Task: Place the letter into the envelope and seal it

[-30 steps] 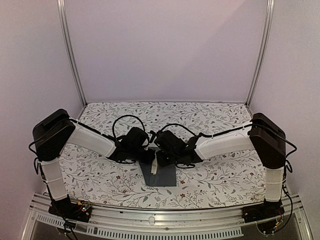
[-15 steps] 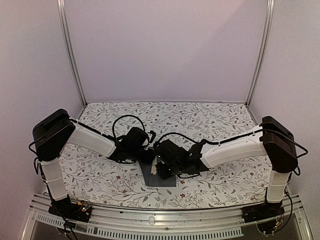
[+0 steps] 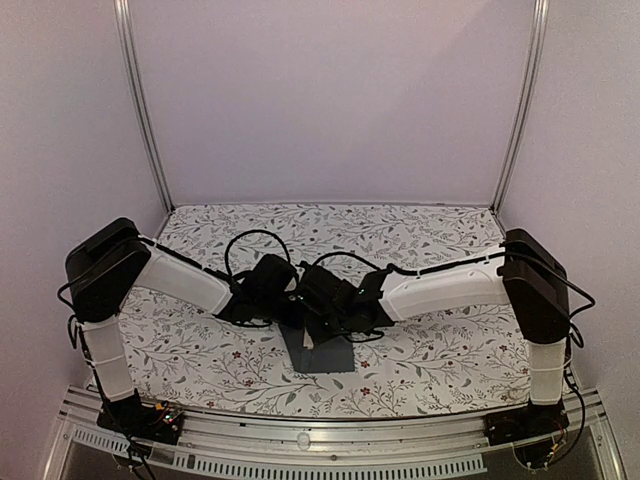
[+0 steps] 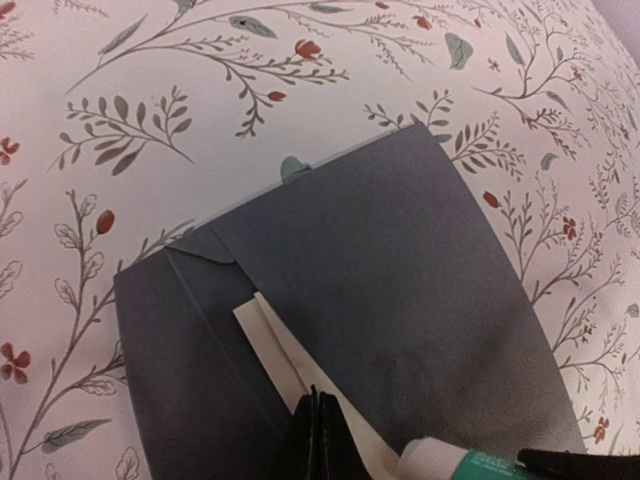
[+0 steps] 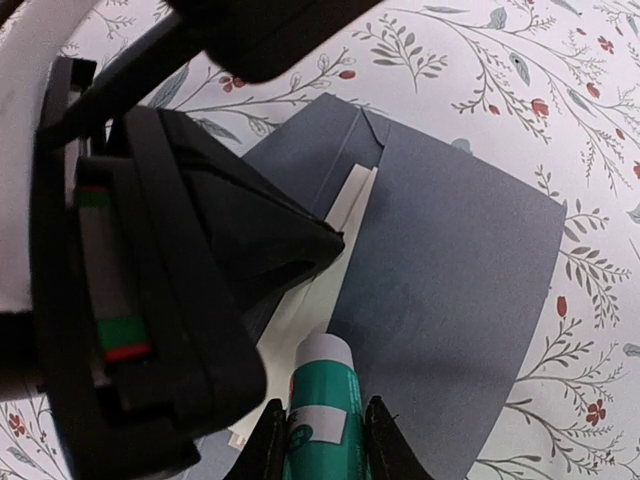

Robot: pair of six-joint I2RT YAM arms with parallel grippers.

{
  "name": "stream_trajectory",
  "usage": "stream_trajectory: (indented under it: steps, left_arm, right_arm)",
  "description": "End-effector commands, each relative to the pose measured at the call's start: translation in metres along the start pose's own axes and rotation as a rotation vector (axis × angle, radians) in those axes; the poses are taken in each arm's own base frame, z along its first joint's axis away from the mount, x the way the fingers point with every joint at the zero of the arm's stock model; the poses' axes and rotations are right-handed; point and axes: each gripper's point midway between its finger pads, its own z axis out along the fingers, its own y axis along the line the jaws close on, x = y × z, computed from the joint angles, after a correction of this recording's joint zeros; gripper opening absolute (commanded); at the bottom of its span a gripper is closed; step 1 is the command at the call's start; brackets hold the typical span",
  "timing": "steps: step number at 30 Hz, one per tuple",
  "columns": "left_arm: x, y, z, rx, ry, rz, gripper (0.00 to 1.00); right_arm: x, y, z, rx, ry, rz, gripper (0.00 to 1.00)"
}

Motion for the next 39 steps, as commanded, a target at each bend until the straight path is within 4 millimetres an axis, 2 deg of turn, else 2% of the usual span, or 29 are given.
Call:
stream_trajectory:
  steps: [1, 5, 11, 13, 17, 24, 30, 39]
  left_arm:
    - [0.029, 0.015, 0.009, -0.043, 0.100, 0.010, 0.00]
    - [0.029, 0.015, 0.009, -0.044, 0.101, 0.010, 0.00]
    - [0.030, 0.016, 0.010, -0.049, 0.104, 0.011, 0.00]
    - [0.030, 0.016, 0.010, -0.052, 0.103, 0.011, 0.00]
    - [0.029, 0.016, 0.009, -0.052, 0.101, 0.008, 0.00]
    - [0.029, 0.016, 0.009, -0.050, 0.101, 0.007, 0.00]
    - [0.029, 0.017, 0.008, -0.053, 0.101, 0.005, 0.00]
    - [0.029, 0.017, 0.007, -0.054, 0.100, 0.004, 0.00]
  right_arm:
    - [0.006, -0.028, 0.024, 0.103, 0.033, -0.005, 0.00]
    - [0.002, -0.041, 0.033, 0.126, 0.033, 0.015, 0.00]
    - [0.004, -0.031, 0.034, 0.065, 0.042, -0.006, 0.00]
    - [0.011, -0.027, 0.031, 0.035, 0.056, -0.004, 0.00]
    - [0.020, -0.015, 0.012, -0.016, 0.054, -0.017, 0.00]
    - [0.039, -0.004, -0.011, 0.022, 0.062, -0.041, 0.00]
    - [0.046, 0.009, -0.023, -0.013, 0.067, -0.038, 0.00]
    - [0.041, -0.013, -0.016, 0.100, 0.063, -0.017, 0.00]
